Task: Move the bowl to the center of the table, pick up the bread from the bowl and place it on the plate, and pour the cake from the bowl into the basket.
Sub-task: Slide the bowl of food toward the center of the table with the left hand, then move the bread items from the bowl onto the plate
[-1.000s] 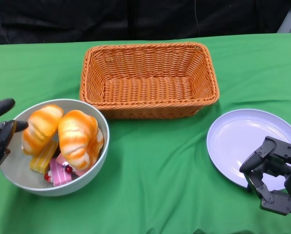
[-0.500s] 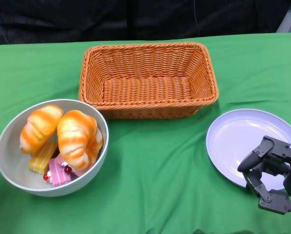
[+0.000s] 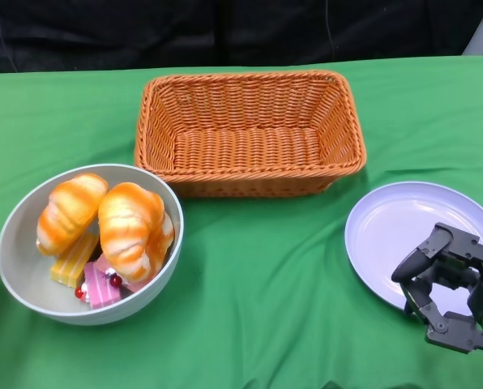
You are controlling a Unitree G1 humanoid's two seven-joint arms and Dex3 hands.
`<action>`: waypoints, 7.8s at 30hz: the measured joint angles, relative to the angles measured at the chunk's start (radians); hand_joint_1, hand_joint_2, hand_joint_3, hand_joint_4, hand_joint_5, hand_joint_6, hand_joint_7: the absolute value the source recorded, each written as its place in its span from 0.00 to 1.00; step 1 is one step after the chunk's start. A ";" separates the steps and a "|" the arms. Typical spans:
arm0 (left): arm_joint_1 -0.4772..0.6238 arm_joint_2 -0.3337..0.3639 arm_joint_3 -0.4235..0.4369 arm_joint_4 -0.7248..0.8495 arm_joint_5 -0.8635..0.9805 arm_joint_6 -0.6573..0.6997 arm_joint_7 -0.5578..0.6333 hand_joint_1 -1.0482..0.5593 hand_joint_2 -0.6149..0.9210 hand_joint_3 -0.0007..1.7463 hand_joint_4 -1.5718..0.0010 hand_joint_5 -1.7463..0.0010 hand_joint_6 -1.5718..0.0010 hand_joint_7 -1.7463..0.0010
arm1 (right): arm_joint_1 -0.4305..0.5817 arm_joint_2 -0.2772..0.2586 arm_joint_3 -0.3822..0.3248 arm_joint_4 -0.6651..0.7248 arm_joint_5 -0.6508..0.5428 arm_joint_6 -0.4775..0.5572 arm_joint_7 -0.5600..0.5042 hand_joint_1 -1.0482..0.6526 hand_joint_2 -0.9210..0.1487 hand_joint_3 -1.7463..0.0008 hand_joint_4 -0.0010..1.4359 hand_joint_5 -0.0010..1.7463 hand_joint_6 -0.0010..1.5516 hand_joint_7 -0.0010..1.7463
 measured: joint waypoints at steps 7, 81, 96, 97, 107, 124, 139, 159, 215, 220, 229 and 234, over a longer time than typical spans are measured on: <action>-0.036 0.033 -0.028 0.029 0.003 0.114 -0.079 0.24 1.00 0.34 0.85 1.00 0.84 1.00 | -0.001 0.002 0.001 0.004 -0.009 0.000 -0.001 0.56 0.27 0.51 0.51 0.91 0.45 0.72; 0.309 0.007 -0.173 -0.917 -0.232 1.045 -0.311 0.24 1.00 0.37 0.84 1.00 0.91 1.00 | -0.014 0.005 0.007 0.033 -0.027 -0.007 -0.020 0.57 0.25 0.54 0.52 0.90 0.45 0.71; 0.294 0.000 -0.169 -0.999 -0.316 1.204 -0.246 0.25 1.00 0.40 0.88 1.00 0.94 1.00 | -0.016 0.005 0.007 0.036 -0.027 -0.008 -0.020 0.57 0.25 0.54 0.53 0.90 0.46 0.71; 0.292 0.000 -0.169 -1.005 -0.320 1.211 -0.246 0.25 1.00 0.40 0.88 1.00 0.94 1.00 | -0.016 0.005 0.007 0.036 -0.027 -0.008 -0.020 0.57 0.25 0.54 0.53 0.90 0.45 0.71; 0.263 0.000 -0.185 -1.022 -0.329 1.260 -0.245 0.24 1.00 0.39 0.86 0.99 0.94 1.00 | -0.016 0.005 0.009 0.037 -0.033 -0.012 -0.024 0.57 0.25 0.54 0.52 0.90 0.45 0.71; 0.202 -0.009 -0.254 -0.995 -0.344 1.274 -0.246 0.25 1.00 0.38 0.87 0.99 0.94 1.00 | -0.016 0.007 0.015 0.037 -0.034 -0.012 -0.034 0.58 0.26 0.53 0.52 0.90 0.45 0.72; 0.185 -0.017 -0.288 -0.959 -0.344 1.274 -0.254 0.25 1.00 0.37 0.87 1.00 0.94 1.00 | -0.016 0.007 0.018 0.037 -0.029 -0.012 -0.036 0.57 0.25 0.54 0.52 0.91 0.45 0.71; 0.260 0.006 -0.208 -0.966 -0.243 1.058 -0.212 0.30 1.00 0.31 0.81 0.97 0.87 0.98 | -0.017 0.007 0.018 0.039 -0.031 -0.012 -0.039 0.58 0.27 0.52 0.53 0.91 0.46 0.71; 0.063 -0.167 -0.121 -0.044 0.116 -0.358 0.049 0.61 0.88 0.42 0.50 0.15 0.51 0.33 | -0.298 -0.053 0.298 -0.455 -0.649 0.626 0.032 0.20 0.00 0.97 0.49 0.13 0.37 0.01; 0.069 -0.167 -0.128 -0.055 0.148 -0.363 0.076 0.61 0.88 0.42 0.49 0.15 0.49 0.34 | -0.357 -0.035 0.337 -0.342 -0.708 0.637 -0.008 0.21 0.00 0.98 0.52 0.13 0.38 0.01; 0.080 -0.167 -0.135 -0.070 0.158 -0.369 0.089 0.61 0.87 0.43 0.49 0.15 0.49 0.34 | -0.412 -0.034 0.379 -0.161 -0.733 0.604 -0.051 0.21 0.00 0.98 0.49 0.10 0.39 0.01; 0.085 -0.167 -0.142 -0.083 0.159 -0.367 0.090 0.62 0.87 0.43 0.50 0.16 0.50 0.34 | -0.417 -0.033 0.393 -0.115 -0.733 0.600 -0.057 0.20 0.00 0.97 0.50 0.09 0.40 0.01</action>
